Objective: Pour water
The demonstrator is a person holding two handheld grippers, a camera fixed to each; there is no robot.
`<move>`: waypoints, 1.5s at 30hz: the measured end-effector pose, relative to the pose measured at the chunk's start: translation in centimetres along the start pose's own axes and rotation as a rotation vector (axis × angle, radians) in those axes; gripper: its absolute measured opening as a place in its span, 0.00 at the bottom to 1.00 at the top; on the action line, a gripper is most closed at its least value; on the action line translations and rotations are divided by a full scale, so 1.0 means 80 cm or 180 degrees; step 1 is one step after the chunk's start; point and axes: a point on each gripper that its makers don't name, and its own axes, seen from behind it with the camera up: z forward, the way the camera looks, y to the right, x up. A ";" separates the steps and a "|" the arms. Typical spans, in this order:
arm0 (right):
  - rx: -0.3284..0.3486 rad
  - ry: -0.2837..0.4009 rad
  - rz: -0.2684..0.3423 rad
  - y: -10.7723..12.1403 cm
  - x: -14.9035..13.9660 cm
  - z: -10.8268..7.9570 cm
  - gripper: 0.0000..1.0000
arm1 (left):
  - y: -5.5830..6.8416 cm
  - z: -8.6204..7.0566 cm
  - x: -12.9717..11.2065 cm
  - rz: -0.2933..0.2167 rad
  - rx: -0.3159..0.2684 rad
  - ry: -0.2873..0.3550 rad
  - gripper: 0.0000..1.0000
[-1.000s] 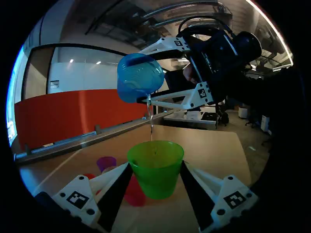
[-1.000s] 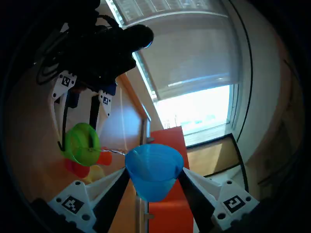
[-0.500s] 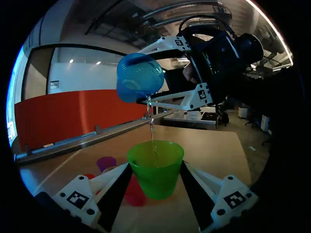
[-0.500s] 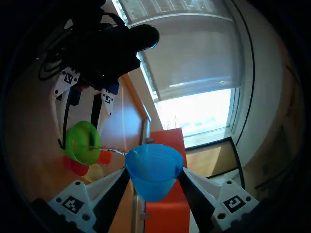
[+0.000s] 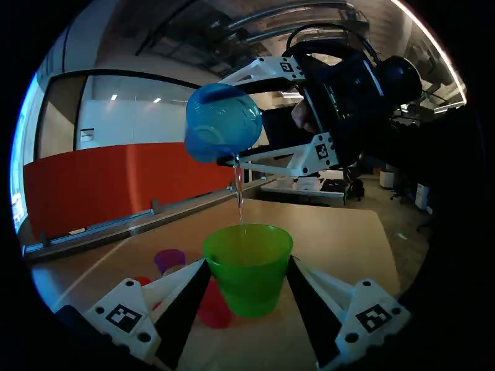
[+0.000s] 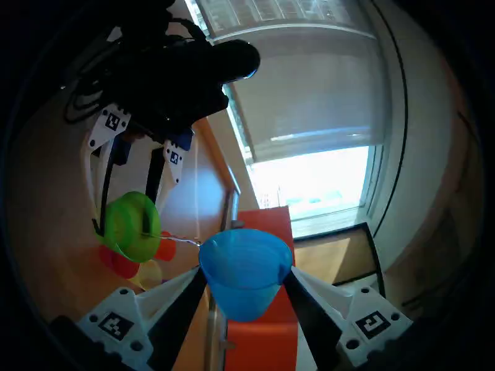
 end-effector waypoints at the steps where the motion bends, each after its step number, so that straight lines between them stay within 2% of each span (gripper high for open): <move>1: 0.0000 0.0000 -0.0010 0.000 0.000 0.000 0.88 | 0.000 0.000 0.000 0.0000 0.0000 0.0001 0.83; 45: -0.0050 -0.0006 -0.0464 -0.002 0.015 -0.005 0.88 | 0.002 -0.002 0.003 0.0010 0.0006 0.0018 0.83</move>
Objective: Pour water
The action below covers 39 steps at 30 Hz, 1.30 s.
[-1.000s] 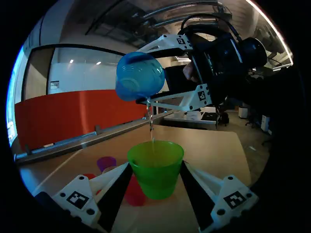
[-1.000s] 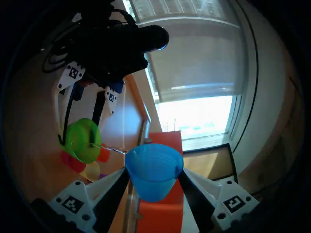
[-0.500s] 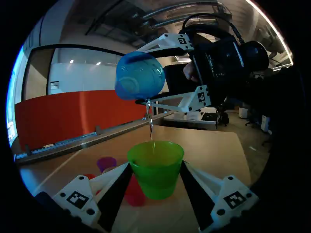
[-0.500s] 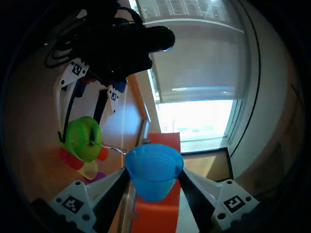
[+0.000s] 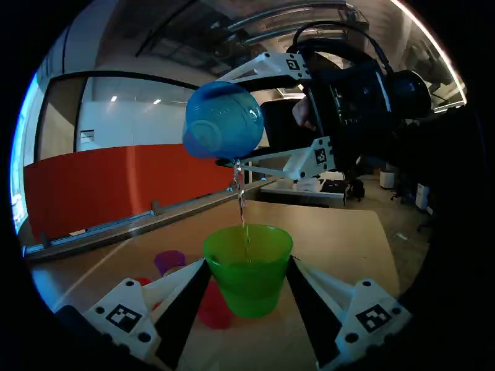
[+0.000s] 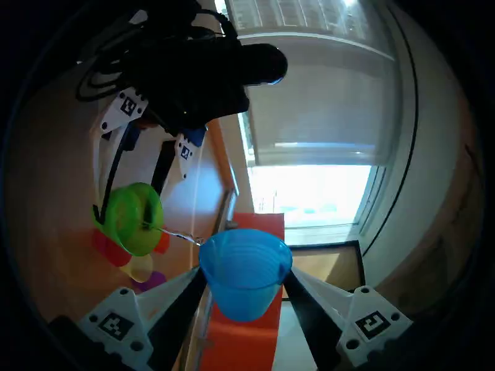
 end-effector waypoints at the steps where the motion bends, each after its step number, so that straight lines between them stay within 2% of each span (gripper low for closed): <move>1: 0.0001 -0.0003 -0.0016 0.000 0.000 0.000 0.88 | 0.000 0.000 0.000 0.0000 0.0000 0.0000 0.83; 25: -0.0006 -0.0032 -0.0235 -0.006 0.006 -0.004 0.88 | 0.001 0.000 0.000 -0.0006 0.0003 0.0001 0.83; 39: 0.0009 -0.0013 -0.0238 -0.009 0.009 -0.006 0.88 | 0.001 0.000 -0.001 -0.0007 0.0007 -0.0003 0.83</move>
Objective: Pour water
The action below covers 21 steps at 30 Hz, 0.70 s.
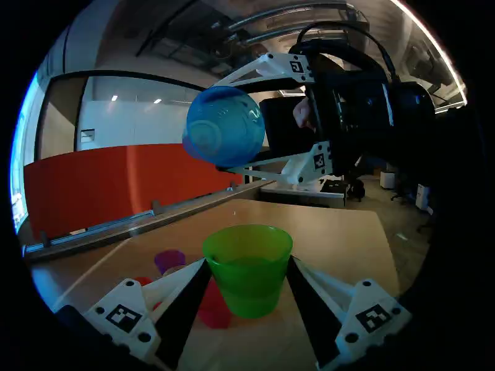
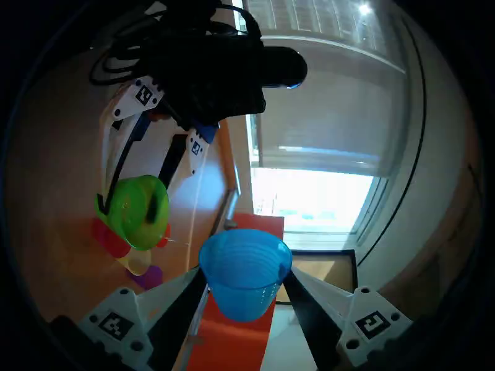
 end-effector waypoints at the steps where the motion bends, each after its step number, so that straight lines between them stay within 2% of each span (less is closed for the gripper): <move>1: -0.0002 0.0001 0.0000 0.000 0.000 0.000 0.88 | 0.000 0.000 0.000 0.0002 0.0000 0.0001 0.83; 21: -0.0019 0.0010 0.0031 0.001 -0.004 0.001 0.88 | 0.001 0.000 -0.001 0.0008 0.0005 -0.0003 0.83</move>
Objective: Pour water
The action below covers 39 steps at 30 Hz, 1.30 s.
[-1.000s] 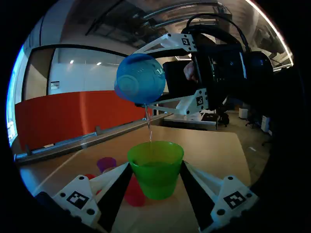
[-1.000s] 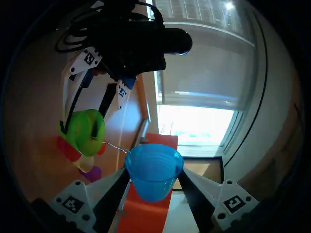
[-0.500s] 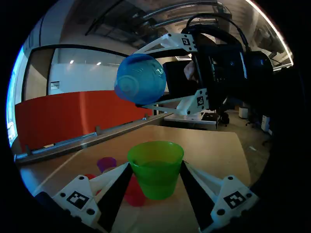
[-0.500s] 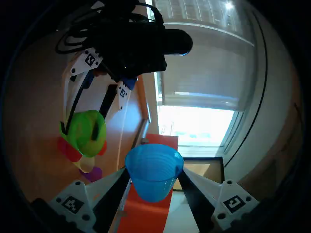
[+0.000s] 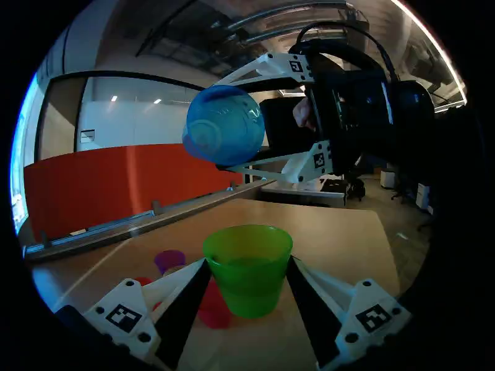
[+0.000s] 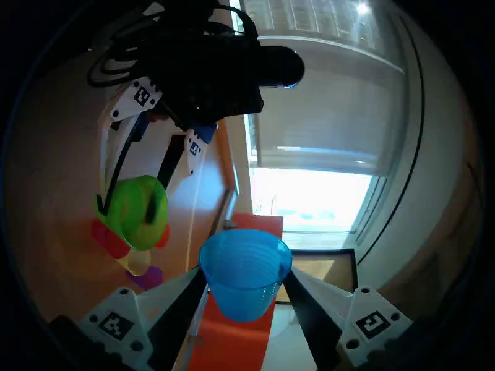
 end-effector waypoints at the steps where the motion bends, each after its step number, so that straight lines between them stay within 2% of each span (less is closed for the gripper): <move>1: -0.0001 0.0002 0.0006 0.000 -0.001 0.000 0.88 | 0.000 0.000 0.000 -0.0002 -0.0001 0.0001 0.83; 6: -0.0006 0.0014 0.0068 0.001 -0.004 0.003 0.88 | 0.000 -0.001 0.001 -0.0003 0.0002 0.0003 0.83; 18: -0.0073 0.0065 0.0553 0.009 -0.010 0.002 0.88 | -0.003 -0.003 0.006 0.0002 0.0026 0.0014 0.83; 30: -0.0167 0.0173 0.1382 0.007 -0.008 -0.014 0.88 | -0.004 -0.006 0.007 0.0009 0.0045 0.0003 0.83; 39: -0.0167 0.0270 0.2129 -0.003 -0.007 -0.021 0.88 | -0.005 -0.010 0.008 0.0018 0.0064 -0.0003 0.83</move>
